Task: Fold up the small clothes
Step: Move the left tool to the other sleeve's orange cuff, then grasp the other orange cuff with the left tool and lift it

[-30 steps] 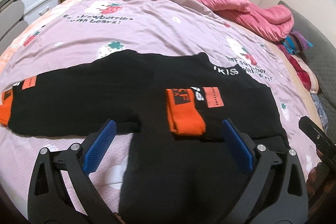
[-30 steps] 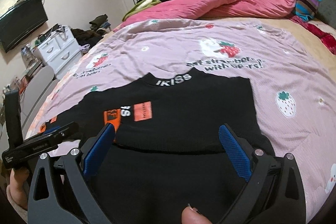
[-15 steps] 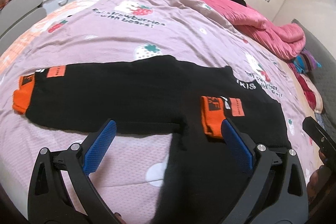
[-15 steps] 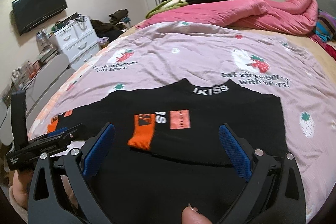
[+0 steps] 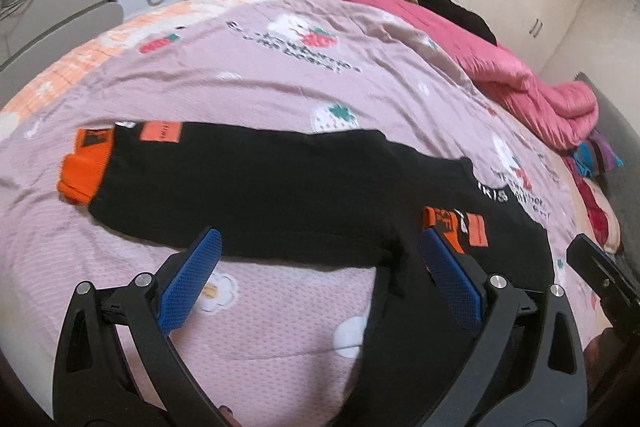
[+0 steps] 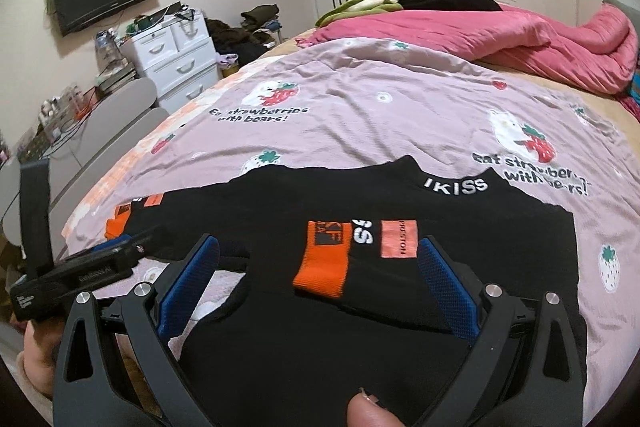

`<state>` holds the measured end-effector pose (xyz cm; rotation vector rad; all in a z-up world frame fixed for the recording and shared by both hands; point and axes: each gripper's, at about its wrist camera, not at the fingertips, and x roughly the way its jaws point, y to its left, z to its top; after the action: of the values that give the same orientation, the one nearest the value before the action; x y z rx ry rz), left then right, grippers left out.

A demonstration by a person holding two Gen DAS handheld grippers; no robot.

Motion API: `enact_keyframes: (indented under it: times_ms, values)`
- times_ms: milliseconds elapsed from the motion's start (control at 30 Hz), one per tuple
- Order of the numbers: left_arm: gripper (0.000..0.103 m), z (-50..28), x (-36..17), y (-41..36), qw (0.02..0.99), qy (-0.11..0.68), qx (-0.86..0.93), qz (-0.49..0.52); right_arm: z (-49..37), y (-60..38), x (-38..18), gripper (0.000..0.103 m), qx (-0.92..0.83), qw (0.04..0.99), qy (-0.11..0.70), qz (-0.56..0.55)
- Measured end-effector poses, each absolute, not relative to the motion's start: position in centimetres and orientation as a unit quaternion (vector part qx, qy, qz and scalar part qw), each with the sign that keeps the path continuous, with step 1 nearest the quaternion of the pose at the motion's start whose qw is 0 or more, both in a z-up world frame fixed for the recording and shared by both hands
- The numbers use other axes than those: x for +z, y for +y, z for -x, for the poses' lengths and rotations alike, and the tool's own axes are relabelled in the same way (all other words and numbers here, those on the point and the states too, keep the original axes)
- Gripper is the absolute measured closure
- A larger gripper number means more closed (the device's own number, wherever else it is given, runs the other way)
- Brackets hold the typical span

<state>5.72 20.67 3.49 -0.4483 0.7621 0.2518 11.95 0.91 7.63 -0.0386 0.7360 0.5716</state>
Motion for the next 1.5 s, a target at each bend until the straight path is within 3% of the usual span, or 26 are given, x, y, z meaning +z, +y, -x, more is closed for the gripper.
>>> enact_keyframes:
  times_ms: [1500]
  values:
    - [0.009, -0.8, -1.9, 34.5, 0.832, 0.343, 0.248, 0.358, -12.1, 13.0, 4.3, 0.004, 0.356, 0.85, 0.382, 0.07]
